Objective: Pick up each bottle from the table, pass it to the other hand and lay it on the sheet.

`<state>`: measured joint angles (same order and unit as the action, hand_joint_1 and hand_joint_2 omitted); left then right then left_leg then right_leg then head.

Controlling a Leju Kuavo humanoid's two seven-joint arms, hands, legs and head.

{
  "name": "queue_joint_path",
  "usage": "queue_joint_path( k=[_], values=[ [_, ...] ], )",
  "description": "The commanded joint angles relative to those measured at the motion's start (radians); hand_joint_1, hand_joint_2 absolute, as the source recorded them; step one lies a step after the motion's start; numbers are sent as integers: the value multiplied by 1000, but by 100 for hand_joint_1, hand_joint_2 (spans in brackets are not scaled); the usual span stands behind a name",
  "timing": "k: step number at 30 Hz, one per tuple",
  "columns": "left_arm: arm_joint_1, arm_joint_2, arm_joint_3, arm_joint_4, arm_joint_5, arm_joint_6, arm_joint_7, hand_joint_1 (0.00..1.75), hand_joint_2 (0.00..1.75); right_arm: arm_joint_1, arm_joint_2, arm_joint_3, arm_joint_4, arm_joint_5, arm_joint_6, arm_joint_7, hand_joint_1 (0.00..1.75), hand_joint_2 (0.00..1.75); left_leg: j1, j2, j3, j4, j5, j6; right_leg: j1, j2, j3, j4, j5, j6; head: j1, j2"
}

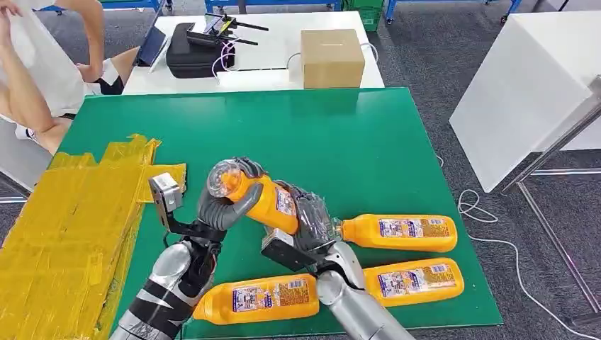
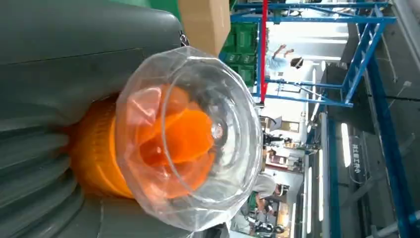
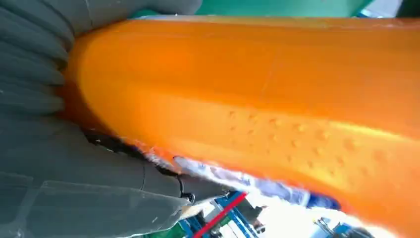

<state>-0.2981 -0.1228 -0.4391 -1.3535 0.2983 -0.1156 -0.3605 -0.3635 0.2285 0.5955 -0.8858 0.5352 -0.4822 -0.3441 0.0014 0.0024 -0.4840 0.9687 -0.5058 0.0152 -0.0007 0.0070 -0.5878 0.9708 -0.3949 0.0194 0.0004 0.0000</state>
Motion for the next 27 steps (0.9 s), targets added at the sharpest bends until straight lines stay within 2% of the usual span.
queue_joint_path(
  k=[1,2,3,5,7,10,12,17,20,23,25,27],
  values=[
    [-23,6,11,22,4,32,-13,175,175,0,-17,1,-44,-28,-32,-32,0,175,1,-1,1,0,0,0,1,-1,1,-1,0,0,0,0],
    [-11,-2,56,6,-72,168,-70,175,175,31,-15,-26,-117,-79,-94,-132,0,175,1,-2,2,-1,-1,-1,1,-2,3,-1,-1,0,0,0],
    [-3,22,67,-18,-73,204,-74,175,175,63,-42,-16,-211,-85,-94,-129,0,175,1,-1,2,-1,-1,-1,1,-1,2,-1,-1,0,0,0],
    [9,42,119,-50,-94,238,-79,175,175,118,-92,2,-402,-66,-73,-60,0,175,2,-1,4,-1,-2,-1,2,-1,4,-2,-1,1,0,0],
    [14,42,146,-64,-139,284,-94,175,175,140,-108,6,-476,-63,-64,-55,0,175,2,0,1,0,-2,-1,2,0,2,0,-2,0,0,0],
    [10,37,186,-86,-278,446,-143,175,175,166,-129,18,-564,-67,-59,-57,0,175,0,-1,-1,0,0,0,0,-1,0,0,0,0,0,0],
    [6,42,203,-99,-294,473,-146,175,175,173,-133,21,-585,-42,-81,-67,0,175,2,-2,1,1,-2,-1,2,-2,2,0,-2,1,0,0],
    [-9,53,236,-130,-485,664,-187,175,175,167,-127,0,-560,-42,-87,-57,0,175,2,0,2,0,-2,-1,2,0,3,-2,-1,0,0,0],
    [-14,62,239,-138,-548,707,-185,175,175,168,-127,-3,-568,-42,-88,-59,0,175,1,-1,0,0,-1,-1,1,-1,1,-1,-1,0,0,0],
    [-34,93,235,-120,-789,812,-128,175,175,171,-131,-11,-593,-38,-93,-62,0,175,1,-1,1,0,-1,-1,1,-1,2,-1,-1,0,0,0],
    [-43,82,289,-110,-1034,814,-70,175,175,174,-134,-19,-613,-35,-98,-64,0,175,1,-1,0,0,0,0,0,-1,0,0,0,0,0,0],
    [-49,84,289,-101,-1037,814,-68,175,175,175,-137,-21,-622,-34,-98,-64,0,175,1,-1,0,0,-1,-1,1,-1,1,0,0,0,0,0]
  ],
)
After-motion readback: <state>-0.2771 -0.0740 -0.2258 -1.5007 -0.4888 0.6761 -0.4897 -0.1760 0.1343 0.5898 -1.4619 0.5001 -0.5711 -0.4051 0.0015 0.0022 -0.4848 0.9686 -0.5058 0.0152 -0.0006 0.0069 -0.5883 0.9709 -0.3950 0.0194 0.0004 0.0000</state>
